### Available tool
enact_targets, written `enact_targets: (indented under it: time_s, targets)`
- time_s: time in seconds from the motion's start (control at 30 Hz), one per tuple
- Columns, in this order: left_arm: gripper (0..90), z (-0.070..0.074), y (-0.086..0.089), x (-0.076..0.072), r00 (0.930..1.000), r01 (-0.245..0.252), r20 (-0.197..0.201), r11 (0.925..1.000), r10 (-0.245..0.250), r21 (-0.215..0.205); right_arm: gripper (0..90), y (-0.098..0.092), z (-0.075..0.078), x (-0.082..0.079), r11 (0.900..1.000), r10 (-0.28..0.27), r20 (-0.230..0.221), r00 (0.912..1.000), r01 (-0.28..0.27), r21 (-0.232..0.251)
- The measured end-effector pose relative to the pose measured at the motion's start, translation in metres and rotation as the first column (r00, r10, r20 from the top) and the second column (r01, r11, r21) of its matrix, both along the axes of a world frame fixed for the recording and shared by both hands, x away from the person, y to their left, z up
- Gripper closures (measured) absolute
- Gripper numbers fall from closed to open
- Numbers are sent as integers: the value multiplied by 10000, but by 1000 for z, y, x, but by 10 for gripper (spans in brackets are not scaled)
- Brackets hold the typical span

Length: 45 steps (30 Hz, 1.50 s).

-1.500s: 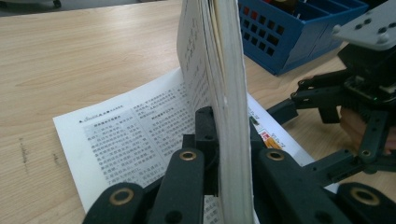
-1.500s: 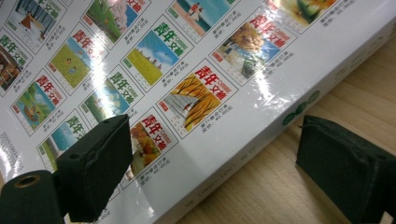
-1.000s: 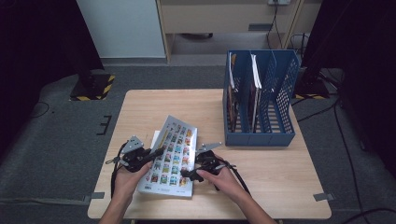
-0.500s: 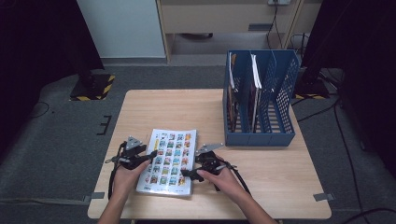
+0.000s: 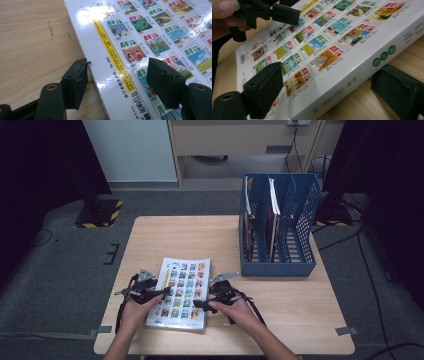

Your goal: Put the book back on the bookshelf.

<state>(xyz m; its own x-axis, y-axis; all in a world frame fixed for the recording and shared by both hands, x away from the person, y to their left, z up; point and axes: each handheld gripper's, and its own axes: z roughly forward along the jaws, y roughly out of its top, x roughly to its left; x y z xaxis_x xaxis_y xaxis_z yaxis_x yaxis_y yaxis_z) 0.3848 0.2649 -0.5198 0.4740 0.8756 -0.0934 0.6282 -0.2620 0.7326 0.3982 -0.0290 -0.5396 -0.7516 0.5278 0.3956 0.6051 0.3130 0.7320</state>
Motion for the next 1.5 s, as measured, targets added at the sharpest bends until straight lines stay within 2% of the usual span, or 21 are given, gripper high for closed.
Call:
enact_targets:
  time_s: [0.07, 0.3, 0.4, 0.53, 0.87, 1.0, 1.23, 1.33, 1.5]
  targets:
    - [326, 0, 0, 0, 10000, 18, -33, 10000, -18, -15, 176, 0, 1, 2, 9997, -194, 110, 9998, 196, -147]
    - [324, -1, 1, 1, 10000, 23, -72, 10000, -24, -95, 222, 2, 4, 9, 9993, -151, 43, 9999, 152, -341]
    - [322, -2, 1, 2, 9999, 141, 49, 9998, -140, -160, 228, 3, 8, 12, 9996, -179, 10, 9998, 179, -238]
    - [320, -1, 1, 0, 10000, 2, -31, 10000, -2, -86, 234, 6, 14, 18, 9996, -244, 78, 9997, 245, -162]
    - [314, -3, 3, 1, 9999, -28, -165, 9993, 22, -362, 238, 16, 23, 30, 9992, -251, -99, 9996, 248, -324]
    - [316, -4, 5, 2, 9995, -98, -296, 9981, 80, -607, 237, 20, 24, 32, 9990, -246, -69, 9997, 243, -378]
    - [316, -4, 2, 0, 9989, -259, -400, 9972, 231, -705, 238, 20, 22, 36, 9986, -299, -171, 9994, 291, -442]
    - [319, -4, -1, 0, 9986, -114, -515, 9964, 71, -843, 239, 18, 23, 38, 9984, -338, -123, 9994, 332, -447]
    - [318, -3, -12, -3, 9986, 197, -468, 9974, -230, -695, 247, 12, 26, 40, 9980, -489, -202, 9986, 481, -398]
